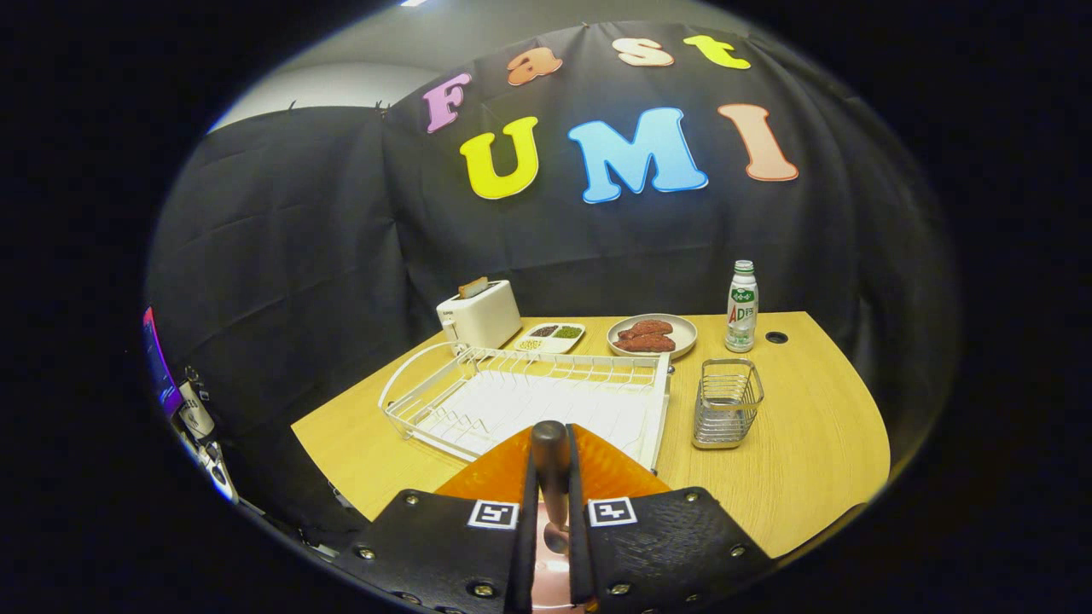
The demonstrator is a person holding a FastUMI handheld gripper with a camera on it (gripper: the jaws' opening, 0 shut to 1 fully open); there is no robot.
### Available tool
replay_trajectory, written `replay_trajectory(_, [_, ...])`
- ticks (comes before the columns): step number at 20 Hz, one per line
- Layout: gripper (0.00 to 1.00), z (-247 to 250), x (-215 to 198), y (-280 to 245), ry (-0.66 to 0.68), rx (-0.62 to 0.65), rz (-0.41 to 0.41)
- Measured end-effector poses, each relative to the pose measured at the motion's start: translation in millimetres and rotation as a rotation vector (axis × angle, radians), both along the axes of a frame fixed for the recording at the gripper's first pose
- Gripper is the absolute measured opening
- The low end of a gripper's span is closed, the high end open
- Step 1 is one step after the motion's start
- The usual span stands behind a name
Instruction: Take the plate from the dish rack, then take the spoon from the basket and place it into the plate.
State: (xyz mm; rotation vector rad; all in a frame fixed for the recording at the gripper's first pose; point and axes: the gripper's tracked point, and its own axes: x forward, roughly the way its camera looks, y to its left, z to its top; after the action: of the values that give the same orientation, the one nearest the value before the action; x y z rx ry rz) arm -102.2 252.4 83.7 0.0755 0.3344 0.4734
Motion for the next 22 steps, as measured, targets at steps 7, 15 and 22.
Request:
replay_trajectory(7, [0.15, -19, -8, 11, 0.016, 0.020, 0.027])
replay_trajectory(15, [0.16, -44, -15, 0, 0.041, 0.014, 0.013])
replay_trajectory(22, [0.16, -36, -21, 0, 0.019, 0.027, 0.028])
